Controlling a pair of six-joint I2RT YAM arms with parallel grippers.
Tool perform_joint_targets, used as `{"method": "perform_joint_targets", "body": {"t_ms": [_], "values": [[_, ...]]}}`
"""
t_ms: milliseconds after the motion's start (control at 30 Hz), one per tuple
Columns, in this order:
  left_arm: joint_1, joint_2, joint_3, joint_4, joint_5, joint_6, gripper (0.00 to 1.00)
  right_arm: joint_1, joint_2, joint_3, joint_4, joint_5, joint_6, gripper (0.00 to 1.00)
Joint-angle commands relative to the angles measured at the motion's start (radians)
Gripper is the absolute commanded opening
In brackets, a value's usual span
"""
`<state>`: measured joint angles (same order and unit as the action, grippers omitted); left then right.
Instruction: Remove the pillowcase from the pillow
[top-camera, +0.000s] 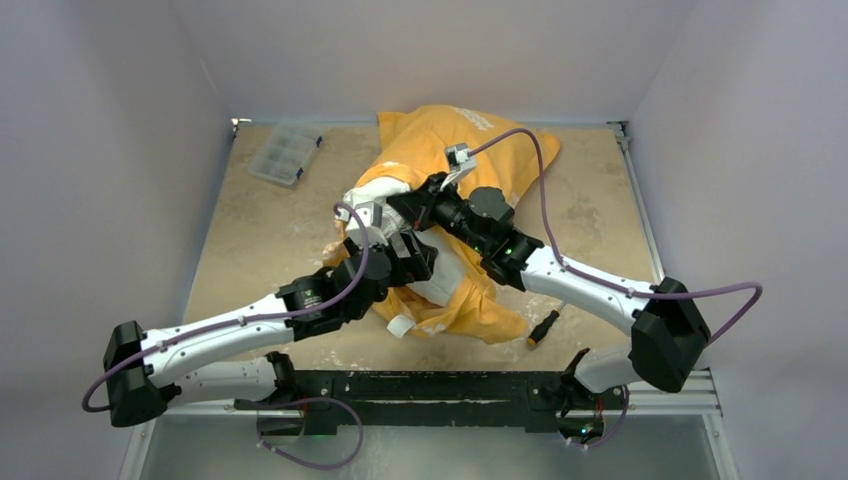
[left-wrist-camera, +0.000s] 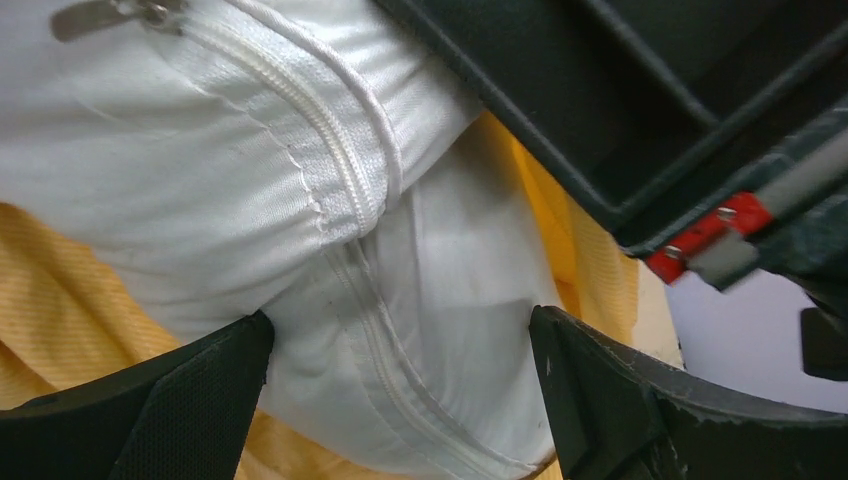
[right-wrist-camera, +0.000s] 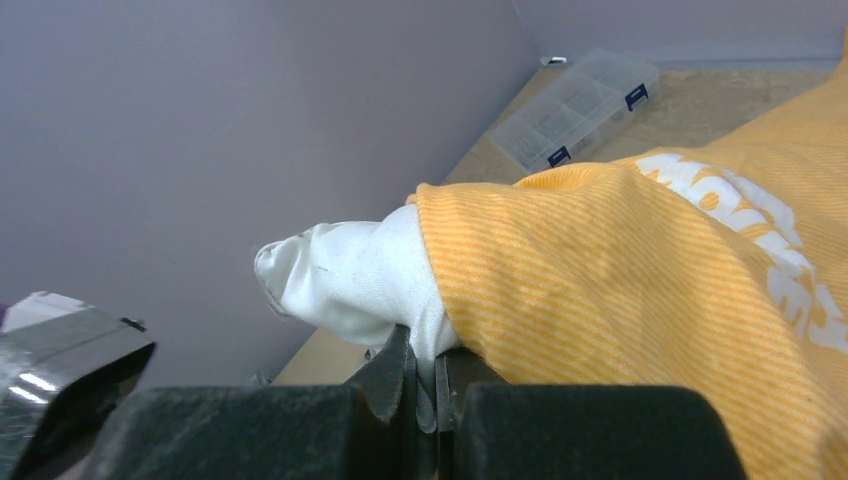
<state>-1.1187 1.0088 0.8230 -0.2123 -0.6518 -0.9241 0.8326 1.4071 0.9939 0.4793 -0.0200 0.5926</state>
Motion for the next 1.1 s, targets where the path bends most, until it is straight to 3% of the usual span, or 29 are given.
{"method": "perform_joint_targets", "body": {"t_ms": [0, 67, 133, 333, 400, 433, 500, 567, 833, 967, 1067], "values": [[0.037, 0.046, -0.038, 0.087, 0.094, -0.059, 0.99, -0.011, -0.012, 0.015, 0.122, -0.001, 0.003, 0.00], [0.043, 0.052, -0.067, 0.120, 0.113, -0.075, 0.95, -0.010, -0.015, 0.012, 0.122, -0.002, 0.003, 0.00], [0.045, 0.059, -0.087, 0.136, 0.120, -0.088, 0.85, -0.010, -0.020, 0.007, 0.122, -0.002, 0.003, 0.00], [0.048, 0.062, -0.104, 0.177, 0.158, -0.077, 0.36, -0.010, -0.060, -0.009, 0.120, -0.003, 0.017, 0.00], [0.049, 0.068, -0.091, 0.173, 0.161, -0.063, 0.09, -0.010, -0.072, -0.015, 0.117, -0.002, 0.019, 0.00], [0.049, 0.073, -0.081, 0.163, 0.159, -0.059, 0.00, -0.010, -0.077, -0.015, 0.109, 0.003, 0.020, 0.00], [0.056, 0.078, -0.063, 0.154, 0.155, -0.041, 0.00, -0.010, -0.090, -0.016, 0.076, 0.014, 0.022, 0.00], [0.067, 0.080, -0.047, 0.147, 0.153, -0.014, 0.00, -0.010, -0.110, -0.020, 0.038, 0.017, 0.024, 0.08], [0.158, 0.132, 0.015, 0.124, 0.192, 0.059, 0.00, -0.009, -0.255, -0.072, -0.207, 0.153, 0.098, 0.63], [0.223, 0.170, 0.042, 0.139, 0.236, 0.075, 0.00, -0.008, -0.337, -0.124, -0.317, 0.169, 0.160, 0.75], [0.264, 0.204, 0.075, 0.134, 0.251, 0.093, 0.00, -0.007, -0.383, -0.160, -0.409, 0.225, 0.187, 0.77]]}}
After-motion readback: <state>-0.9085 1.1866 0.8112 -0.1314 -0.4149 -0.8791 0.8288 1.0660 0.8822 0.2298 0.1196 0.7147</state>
